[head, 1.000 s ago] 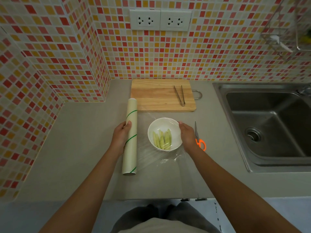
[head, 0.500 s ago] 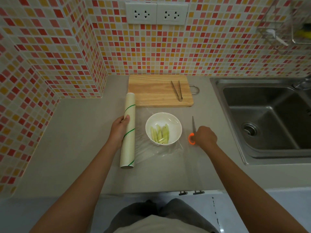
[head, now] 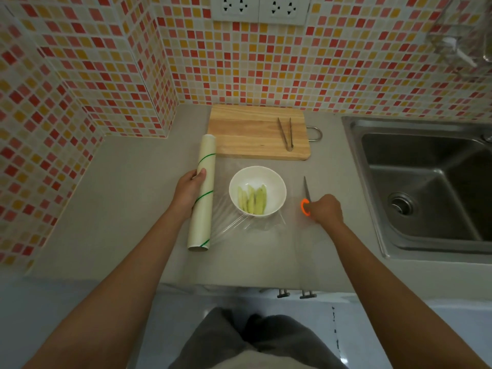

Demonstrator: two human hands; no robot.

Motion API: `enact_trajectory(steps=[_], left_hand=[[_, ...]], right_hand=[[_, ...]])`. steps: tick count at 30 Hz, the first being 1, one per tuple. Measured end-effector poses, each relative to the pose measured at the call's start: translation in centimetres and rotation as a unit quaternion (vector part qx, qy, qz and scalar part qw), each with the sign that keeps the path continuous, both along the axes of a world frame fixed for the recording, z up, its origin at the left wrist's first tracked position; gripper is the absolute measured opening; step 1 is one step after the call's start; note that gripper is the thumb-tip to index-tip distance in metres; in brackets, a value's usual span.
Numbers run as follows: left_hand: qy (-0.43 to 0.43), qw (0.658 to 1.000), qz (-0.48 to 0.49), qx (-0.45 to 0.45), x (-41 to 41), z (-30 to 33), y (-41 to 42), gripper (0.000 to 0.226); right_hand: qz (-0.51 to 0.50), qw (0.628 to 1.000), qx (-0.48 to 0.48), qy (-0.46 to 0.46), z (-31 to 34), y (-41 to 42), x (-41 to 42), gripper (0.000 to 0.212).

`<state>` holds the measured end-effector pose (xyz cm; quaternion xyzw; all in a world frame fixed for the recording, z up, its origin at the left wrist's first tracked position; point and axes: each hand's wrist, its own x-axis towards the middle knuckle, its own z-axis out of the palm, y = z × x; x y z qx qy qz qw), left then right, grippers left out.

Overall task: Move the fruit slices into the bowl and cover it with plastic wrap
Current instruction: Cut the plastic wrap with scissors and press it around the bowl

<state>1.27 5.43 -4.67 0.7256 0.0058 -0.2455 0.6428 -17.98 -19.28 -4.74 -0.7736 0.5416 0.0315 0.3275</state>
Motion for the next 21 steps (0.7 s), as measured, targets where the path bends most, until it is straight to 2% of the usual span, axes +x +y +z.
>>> enact_trajectory(steps=[2, 5, 8, 11, 16, 21], left_hand=[[0.007, 1.0, 0.0, -0.014, 0.0, 0.2, -0.1, 0.018], [0.008, 1.0, 0.001, -0.021, 0.2, 0.5, -0.2, 0.017], [0.004, 1.0, -0.005, -0.022, 0.4, 0.7, -0.2, 0.02], [0.0, 1.0, -0.003, -0.022, 0.7, 1.0, -0.2, 0.019], [-0.004, 1.0, -0.015, -0.008, 1.2, 0.9, -0.2, 0.026], [-0.008, 1.0, -0.023, -0.015, 1.4, 0.9, -0.3, 0.026]], right_hand=[[-0.017, 0.999, 0.029, -0.029, 0.2, 0.0, -0.1, 0.038], [-0.058, 0.989, 0.1, -0.092, 1.8, 1.4, 0.3, 0.035], [-0.06, 0.966, 0.194, -0.158, 4.4, 4.6, 0.2, 0.027], [-0.019, 0.932, 0.289, -0.22, 5.9, 9.1, -0.9, 0.014], [0.029, 0.898, 0.389, -0.202, 5.8, 14.9, -2.5, 0.018], [0.044, 0.899, 0.403, -0.167, 6.0, 17.3, -4.1, 0.034]])
